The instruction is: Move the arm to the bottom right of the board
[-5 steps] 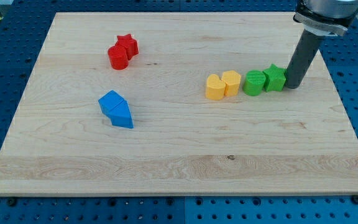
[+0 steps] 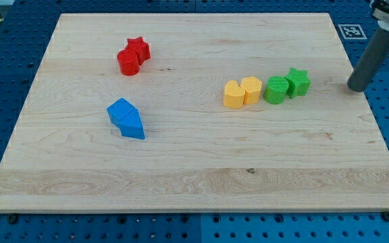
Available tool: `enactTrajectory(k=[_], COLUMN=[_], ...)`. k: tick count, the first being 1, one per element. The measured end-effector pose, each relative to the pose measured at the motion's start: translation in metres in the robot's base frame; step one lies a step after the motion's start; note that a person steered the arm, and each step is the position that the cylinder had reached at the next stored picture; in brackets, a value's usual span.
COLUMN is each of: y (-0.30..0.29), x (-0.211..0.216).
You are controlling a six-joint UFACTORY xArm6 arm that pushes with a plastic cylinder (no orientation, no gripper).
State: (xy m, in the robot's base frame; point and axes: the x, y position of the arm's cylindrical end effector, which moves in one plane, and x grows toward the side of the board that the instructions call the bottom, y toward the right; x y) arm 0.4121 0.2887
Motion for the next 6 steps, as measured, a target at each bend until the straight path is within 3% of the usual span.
enactTrajectory(k=[1,3,6], y=[0.0,0.004,0.007], x=[0.0,0.05,0.159])
